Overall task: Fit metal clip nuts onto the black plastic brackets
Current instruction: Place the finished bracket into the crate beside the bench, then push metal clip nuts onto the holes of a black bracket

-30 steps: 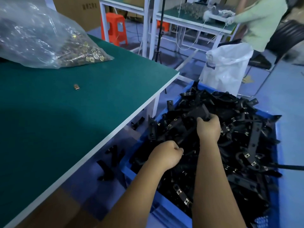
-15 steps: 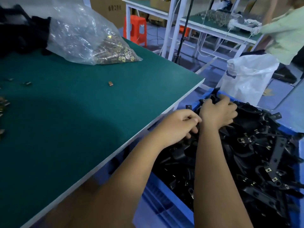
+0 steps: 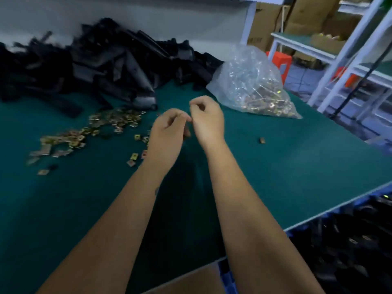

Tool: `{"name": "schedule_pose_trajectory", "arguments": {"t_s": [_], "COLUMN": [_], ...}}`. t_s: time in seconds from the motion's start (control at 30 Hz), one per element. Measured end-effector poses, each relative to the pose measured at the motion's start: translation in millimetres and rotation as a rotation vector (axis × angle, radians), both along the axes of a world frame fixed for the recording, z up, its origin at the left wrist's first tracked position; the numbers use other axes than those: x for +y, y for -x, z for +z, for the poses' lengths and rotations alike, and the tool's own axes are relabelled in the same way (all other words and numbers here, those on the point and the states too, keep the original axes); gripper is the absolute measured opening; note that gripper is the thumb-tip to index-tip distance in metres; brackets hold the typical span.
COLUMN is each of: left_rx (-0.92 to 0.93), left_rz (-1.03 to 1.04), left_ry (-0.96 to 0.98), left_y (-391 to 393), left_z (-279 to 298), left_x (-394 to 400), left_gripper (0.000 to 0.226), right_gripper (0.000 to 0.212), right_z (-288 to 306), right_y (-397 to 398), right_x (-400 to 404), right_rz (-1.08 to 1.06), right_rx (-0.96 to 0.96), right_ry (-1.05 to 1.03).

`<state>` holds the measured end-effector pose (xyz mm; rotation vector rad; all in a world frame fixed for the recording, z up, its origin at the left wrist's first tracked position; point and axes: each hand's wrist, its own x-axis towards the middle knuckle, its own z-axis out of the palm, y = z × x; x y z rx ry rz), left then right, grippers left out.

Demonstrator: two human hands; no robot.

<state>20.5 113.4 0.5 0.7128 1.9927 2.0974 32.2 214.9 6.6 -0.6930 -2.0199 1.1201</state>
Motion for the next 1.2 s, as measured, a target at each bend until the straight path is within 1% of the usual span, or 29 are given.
{"name": "schedule_pose_trajectory", "arguments": {"t_s": [0.1, 0.17, 0.2, 0.27, 0.33, 0.4, 0.43, 0.47, 0.53, 0.6, 0.63, 0.7, 0.77, 0.83, 0.9, 0.93, 0.97, 1.03, 1.1, 1.2], "left_rx": [-0.007, -0.037, -0.083, -0.2, -0.284, -0.331, -0.344, -0.352, -0.366, -0.384, -0.391, -0.399, -0.402, -0.402, -0.409, -0.417, -0.426, -0.445, -0.456, -0.468], "left_rz": [0.162, 0.257, 0.289, 0.302, 0.294, 0.287, 0.285, 0.283, 0.28, 0.276, 0.27, 0.257, 0.249, 0.242, 0.232, 0.229, 0.227, 0.22, 0.213, 0.201], "left_ry": [0.07, 0.122, 0.114, 0.005, -0.104, -0.176, -0.197, -0.209, -0.215, -0.203, -0.195, -0.172, -0.162, -0.166, -0.173, -0.179, -0.187, -0.204, -0.22, -0.25], "left_y": [37.4, 56.2, 63.7, 75.7, 85.3, 93.6, 97.3, 100.5, 105.8, 109.6, 110.7, 111.7, 112.0, 111.9, 111.6, 111.6, 111.6, 111.6, 110.8, 109.6], "left_z": [-15.0, -25.2, -28.9, -31.5, -29.9, -27.7, -27.2, -26.7, -26.2, -25.7, -25.7, -25.1, -24.8, -24.3, -23.9, -23.5, -23.1, -22.0, -21.4, -20.4], "left_x": [-32.3, -48.4, -53.9, -59.4, -60.8, -60.5, -59.9, -59.3, -57.4, -54.6, -53.1, -51.6, -51.4, -52.9, -54.5, -55.1, -55.7, -56.8, -58.1, -59.8], "left_gripper": [0.026, 0.027, 0.028, 0.031, 0.031, 0.03, 0.03, 0.03, 0.03, 0.029, 0.028, 0.028, 0.027, 0.028, 0.029, 0.029, 0.029, 0.03, 0.03, 0.028], "right_gripper": [0.016, 0.019, 0.023, 0.033, 0.041, 0.042, 0.039, 0.033, 0.021, 0.022, 0.025, 0.028, 0.027, 0.026, 0.022, 0.02, 0.018, 0.019, 0.026, 0.037], "right_z": [-8.5, -15.2, -18.3, -23.4, -26.7, -29.2, -30.4, -32.0, -34.4, -36.1, -36.0, -34.9, -32.1, -31.4, -32.7, -32.4, -31.9, -30.3, -29.5, -29.7], "right_y": [44.5, 66.0, 74.7, 90.3, 102.9, 113.6, 117.5, 120.5, 122.0, 120.2, 119.1, 118.9, 119.1, 120.5, 121.5, 120.7, 119.1, 113.3, 106.2, 96.3], "right_x": [-29.8, -40.6, -42.3, -39.9, -35.3, -32.1, -30.9, -29.6, -28.0, -24.2, -22.3, -18.9, -21.3, -26.3, -29.1, -29.2, -28.3, -25.6, -25.5, -31.7], "right_rz": [0.189, 0.236, 0.237, 0.202, 0.197, 0.217, 0.219, 0.214, 0.187, 0.148, 0.125, 0.103, 0.184, 0.292, 0.296, 0.27, 0.246, 0.202, 0.181, 0.186], "right_rx": [-0.113, -0.152, -0.163, -0.216, -0.324, -0.443, -0.461, -0.425, -0.214, -0.006, 0.055, 0.078, 0.026, -0.096, -0.162, -0.139, -0.091, 0.033, 0.137, 0.217], "right_ry": [-0.063, -0.08, -0.093, -0.189, -0.281, -0.305, -0.302, -0.29, -0.198, -0.024, 0.043, 0.112, 0.131, 0.025, -0.119, -0.111, -0.056, 0.109, 0.22, 0.257]}}
